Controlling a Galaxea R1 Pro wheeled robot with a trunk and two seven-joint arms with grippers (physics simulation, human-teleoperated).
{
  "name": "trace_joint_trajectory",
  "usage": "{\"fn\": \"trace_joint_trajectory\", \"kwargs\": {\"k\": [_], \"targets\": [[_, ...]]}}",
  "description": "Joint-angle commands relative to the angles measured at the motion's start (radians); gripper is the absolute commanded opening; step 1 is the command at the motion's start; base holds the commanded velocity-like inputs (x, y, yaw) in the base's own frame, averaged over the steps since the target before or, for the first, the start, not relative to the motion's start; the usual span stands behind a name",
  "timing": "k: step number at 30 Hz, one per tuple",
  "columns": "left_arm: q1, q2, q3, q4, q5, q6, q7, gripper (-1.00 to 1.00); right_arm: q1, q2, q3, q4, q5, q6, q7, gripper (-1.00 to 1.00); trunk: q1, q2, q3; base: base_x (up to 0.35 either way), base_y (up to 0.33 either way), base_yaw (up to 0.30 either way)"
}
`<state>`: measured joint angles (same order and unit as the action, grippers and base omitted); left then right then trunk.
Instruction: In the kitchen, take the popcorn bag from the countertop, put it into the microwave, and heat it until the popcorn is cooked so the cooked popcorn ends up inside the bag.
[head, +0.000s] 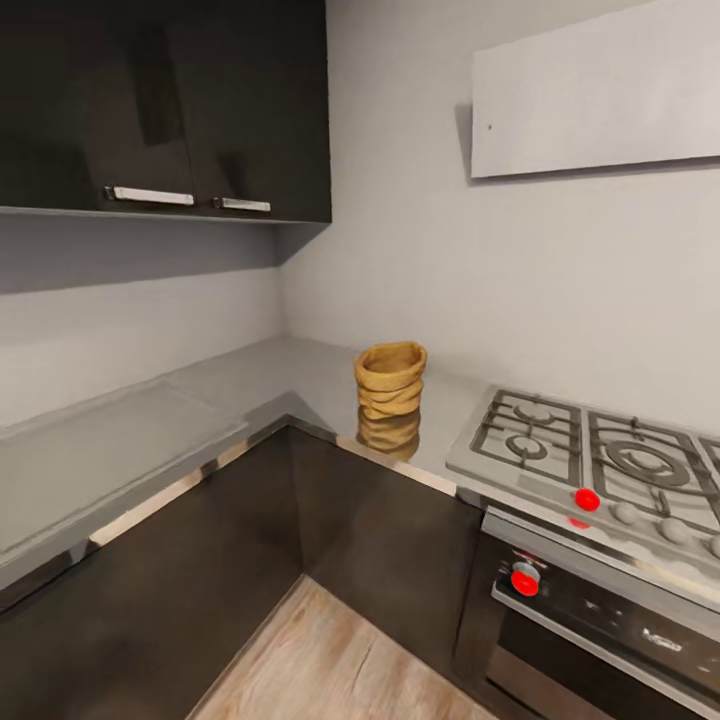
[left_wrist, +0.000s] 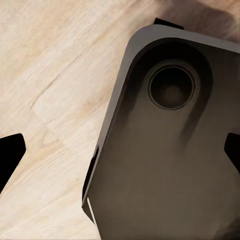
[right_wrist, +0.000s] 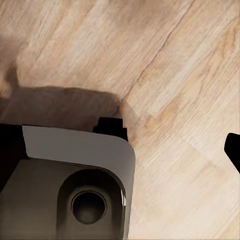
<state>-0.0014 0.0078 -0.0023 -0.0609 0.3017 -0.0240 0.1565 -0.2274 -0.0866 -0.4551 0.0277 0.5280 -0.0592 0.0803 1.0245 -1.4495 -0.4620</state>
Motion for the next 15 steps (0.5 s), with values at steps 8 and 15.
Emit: {"fn": "trace_joint_trajectory", "kwargs": {"k": [8, 15], "targets": [[0.0, 0.0, -0.001, 0.0, 0.005, -0.002, 0.001, 1.0, -0.001, 0.001, -0.009, 0.003, 0.007, -0.005, 0.001, 1.0, 0.001, 0.0, -0.001, 0.284, 0.237, 0.0], [0.0, -0.002, -0.002, -0.002, 0.002, -0.003, 0.001, 1.0, -0.001, -0.001, -0.01, 0.003, 0.007, -0.005, -0.001, 1.0, 0.001, 0.0, -0.001, 0.289, 0.214, 0.0]]}}
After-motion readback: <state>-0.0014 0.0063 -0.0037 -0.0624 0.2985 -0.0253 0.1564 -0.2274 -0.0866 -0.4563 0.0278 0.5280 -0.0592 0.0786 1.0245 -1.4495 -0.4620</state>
